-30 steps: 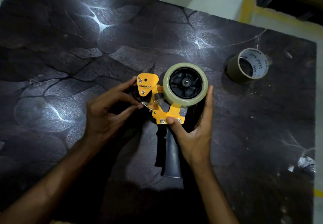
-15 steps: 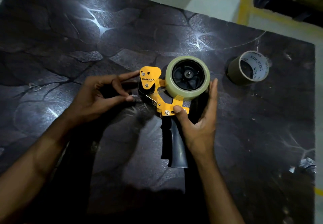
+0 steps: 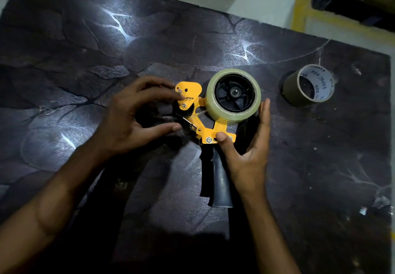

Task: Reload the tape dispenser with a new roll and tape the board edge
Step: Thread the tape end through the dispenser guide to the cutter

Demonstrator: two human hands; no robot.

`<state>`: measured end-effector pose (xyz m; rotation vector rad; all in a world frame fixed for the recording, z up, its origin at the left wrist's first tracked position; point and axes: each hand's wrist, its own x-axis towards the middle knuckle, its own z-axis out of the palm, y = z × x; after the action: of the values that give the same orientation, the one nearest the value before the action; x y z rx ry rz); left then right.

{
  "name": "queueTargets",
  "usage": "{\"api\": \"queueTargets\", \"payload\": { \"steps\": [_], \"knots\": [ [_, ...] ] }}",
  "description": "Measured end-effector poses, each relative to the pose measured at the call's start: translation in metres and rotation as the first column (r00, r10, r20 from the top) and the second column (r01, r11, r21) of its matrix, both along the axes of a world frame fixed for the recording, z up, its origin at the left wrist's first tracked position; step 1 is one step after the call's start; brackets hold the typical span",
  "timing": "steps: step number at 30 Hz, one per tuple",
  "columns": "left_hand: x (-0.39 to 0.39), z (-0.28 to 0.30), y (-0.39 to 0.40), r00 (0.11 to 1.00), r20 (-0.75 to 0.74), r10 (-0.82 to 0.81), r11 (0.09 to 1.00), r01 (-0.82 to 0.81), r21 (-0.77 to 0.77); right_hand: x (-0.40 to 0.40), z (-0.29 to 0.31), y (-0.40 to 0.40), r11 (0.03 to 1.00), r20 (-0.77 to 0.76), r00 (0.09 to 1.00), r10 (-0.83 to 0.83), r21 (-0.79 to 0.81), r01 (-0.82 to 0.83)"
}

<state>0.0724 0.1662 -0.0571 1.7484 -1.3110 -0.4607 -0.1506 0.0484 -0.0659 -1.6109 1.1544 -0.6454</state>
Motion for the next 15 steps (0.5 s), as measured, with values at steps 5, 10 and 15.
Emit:
{"api": "queueTargets", "payload": {
  "steps": [5,10,15],
  "knots": [
    [-0.013,-0.012,-0.004,0.992,0.102,0.08,0.997,-0.078,-0.022,0.0,0.0,-0.002,1.0,-0.021,1.0,0.019,0.004,-0.019],
    [-0.019,-0.016,-0.004,0.975,0.138,0.171,0.985,-0.165,-0.056,-0.001,0.0,-0.002,1.0,-0.007,1.0,0.006,0.022,-0.006],
    [-0.03,-0.013,-0.002,0.964,0.112,0.24,0.971,-0.237,-0.044,-0.002,0.003,0.004,0.998,0.005,0.998,-0.063,0.001,0.063]
  ]
}}
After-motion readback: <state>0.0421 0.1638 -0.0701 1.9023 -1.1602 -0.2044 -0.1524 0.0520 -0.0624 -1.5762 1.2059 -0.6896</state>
